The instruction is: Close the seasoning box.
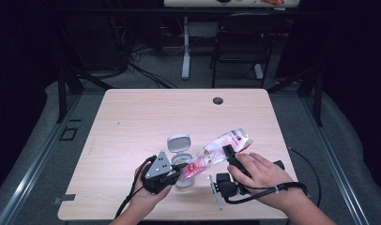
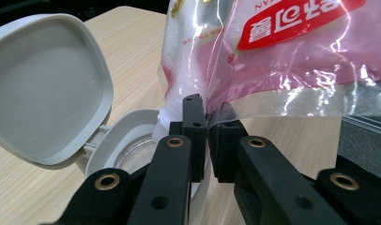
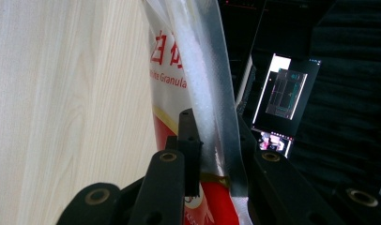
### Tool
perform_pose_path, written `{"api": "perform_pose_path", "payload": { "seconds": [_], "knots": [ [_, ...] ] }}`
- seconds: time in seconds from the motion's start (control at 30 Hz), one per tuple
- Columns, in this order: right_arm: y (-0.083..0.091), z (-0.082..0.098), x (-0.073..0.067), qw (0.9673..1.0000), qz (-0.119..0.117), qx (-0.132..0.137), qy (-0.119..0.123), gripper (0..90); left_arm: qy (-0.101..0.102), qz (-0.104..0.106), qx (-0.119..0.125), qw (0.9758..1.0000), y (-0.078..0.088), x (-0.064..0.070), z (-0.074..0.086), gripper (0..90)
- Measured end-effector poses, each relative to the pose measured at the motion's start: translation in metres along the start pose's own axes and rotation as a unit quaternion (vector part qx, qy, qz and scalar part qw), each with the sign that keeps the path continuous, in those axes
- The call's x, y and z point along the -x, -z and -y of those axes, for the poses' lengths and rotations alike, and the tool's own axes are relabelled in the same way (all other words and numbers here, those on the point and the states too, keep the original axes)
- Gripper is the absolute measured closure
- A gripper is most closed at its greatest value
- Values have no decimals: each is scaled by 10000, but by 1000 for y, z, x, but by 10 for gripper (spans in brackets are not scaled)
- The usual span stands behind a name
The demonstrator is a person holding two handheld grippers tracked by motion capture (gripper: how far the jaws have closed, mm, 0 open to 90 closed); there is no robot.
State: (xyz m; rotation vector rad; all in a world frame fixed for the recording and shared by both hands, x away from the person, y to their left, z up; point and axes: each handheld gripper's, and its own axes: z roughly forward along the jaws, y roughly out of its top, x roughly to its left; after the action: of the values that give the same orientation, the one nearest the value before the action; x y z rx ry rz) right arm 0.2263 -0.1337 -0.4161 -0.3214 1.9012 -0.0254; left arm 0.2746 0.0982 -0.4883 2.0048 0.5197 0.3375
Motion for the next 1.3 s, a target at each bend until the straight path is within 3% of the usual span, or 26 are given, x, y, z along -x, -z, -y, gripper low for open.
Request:
{"api": "perform_pose_path", "payload": {
  "seconds": [1.3],
  "knots": [
    [1, -3, 4, 10000, 6, 25, 36, 800, 49, -7, 2, 10000, -1, -2, 1, 872]
  ]
}}
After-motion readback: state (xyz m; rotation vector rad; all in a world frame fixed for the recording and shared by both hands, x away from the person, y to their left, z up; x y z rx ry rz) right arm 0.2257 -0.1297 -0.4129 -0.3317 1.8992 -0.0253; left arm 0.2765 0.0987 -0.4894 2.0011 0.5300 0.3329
